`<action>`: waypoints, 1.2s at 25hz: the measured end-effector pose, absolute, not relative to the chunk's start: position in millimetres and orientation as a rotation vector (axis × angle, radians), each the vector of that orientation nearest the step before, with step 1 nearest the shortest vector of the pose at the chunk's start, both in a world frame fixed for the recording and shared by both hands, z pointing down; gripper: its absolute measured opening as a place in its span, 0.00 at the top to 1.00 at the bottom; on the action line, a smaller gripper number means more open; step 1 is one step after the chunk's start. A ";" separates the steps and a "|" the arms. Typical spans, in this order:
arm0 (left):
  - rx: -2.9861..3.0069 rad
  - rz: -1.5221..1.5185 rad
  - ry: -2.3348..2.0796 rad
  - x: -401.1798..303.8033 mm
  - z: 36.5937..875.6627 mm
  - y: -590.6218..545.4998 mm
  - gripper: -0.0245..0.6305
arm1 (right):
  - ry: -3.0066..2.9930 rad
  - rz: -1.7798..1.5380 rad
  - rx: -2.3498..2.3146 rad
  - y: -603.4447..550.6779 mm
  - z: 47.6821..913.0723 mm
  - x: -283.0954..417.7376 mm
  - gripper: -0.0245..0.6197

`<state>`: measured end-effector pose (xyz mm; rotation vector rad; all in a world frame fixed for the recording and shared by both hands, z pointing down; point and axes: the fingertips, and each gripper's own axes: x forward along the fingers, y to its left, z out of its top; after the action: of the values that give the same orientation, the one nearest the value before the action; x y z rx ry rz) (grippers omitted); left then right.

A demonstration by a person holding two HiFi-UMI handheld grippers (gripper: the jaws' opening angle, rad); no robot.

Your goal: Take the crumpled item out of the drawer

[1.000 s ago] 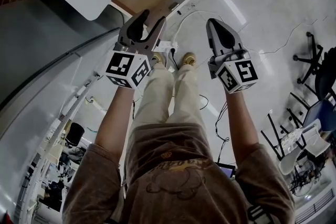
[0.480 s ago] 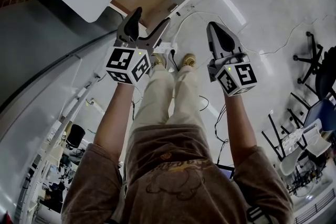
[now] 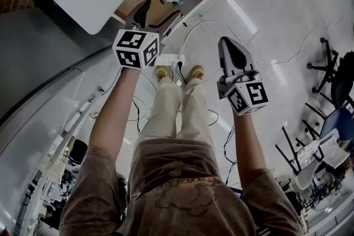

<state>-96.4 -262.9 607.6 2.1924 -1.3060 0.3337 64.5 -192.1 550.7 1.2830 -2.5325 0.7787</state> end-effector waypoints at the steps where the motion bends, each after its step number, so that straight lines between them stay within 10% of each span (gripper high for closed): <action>1: 2.201 0.356 -1.299 -94.7 612.2 -267.7 0.37 | -2.532 0.784 1.292 -191.2 550.0 65.7 0.97; 30: 2.167 1.027 -1.083 -77.3 791.4 -340.1 0.37 | -2.449 0.885 1.363 -161.9 573.0 93.4 0.97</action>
<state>-77.3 -340.1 791.4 2.1666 -1.0826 1.0271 93.4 -161.9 573.0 1.3634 -2.4485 0.8847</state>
